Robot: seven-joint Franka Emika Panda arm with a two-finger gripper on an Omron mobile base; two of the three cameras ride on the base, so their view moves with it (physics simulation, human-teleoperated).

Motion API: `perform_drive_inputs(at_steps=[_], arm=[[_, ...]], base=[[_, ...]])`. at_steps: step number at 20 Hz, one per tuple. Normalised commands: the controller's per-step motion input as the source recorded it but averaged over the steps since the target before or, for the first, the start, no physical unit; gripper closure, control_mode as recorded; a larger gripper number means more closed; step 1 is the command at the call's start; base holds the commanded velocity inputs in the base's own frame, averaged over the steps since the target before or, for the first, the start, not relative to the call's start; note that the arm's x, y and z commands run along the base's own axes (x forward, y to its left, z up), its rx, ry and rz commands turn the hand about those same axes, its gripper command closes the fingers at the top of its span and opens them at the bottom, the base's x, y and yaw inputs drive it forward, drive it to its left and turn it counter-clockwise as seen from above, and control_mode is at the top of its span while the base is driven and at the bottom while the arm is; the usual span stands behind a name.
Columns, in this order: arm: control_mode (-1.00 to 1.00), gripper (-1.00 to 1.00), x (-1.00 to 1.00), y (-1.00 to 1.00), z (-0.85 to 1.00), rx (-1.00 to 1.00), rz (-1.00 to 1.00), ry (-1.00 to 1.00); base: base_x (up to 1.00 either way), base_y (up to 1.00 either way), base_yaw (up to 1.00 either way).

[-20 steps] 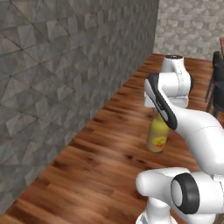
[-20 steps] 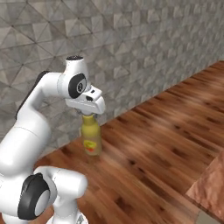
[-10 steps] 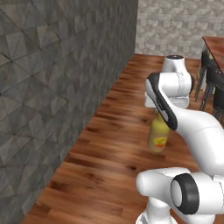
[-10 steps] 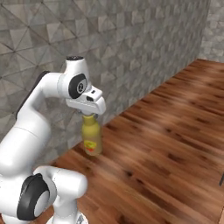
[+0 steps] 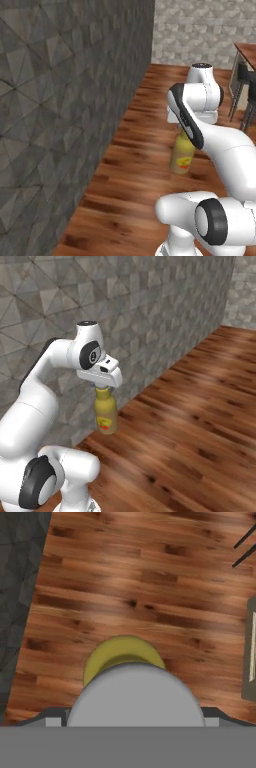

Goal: There is a wine glass and glass cup on the dining counter. Place the wine bottle next to the wine glass and the juice bottle next to the glass cup.

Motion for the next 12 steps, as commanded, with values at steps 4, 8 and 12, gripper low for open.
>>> perform_drive_inputs(at_steps=[4, 8, 12], arm=[[1.0, 1.0, 0.0, 0.0, 0.0, 0.0, 0.0, 0.0], [1.0, 1.0, 0.0, 0.0, 0.0, 0.0, 0.0, 0.0], [1.0, 1.0, 0.0, 0.0, 0.0, 0.0, 0.0, 0.0]], base=[[0.87, 0.26, -0.12], [0.86, 0.21, -0.14], [0.84, 0.12, -0.14]])
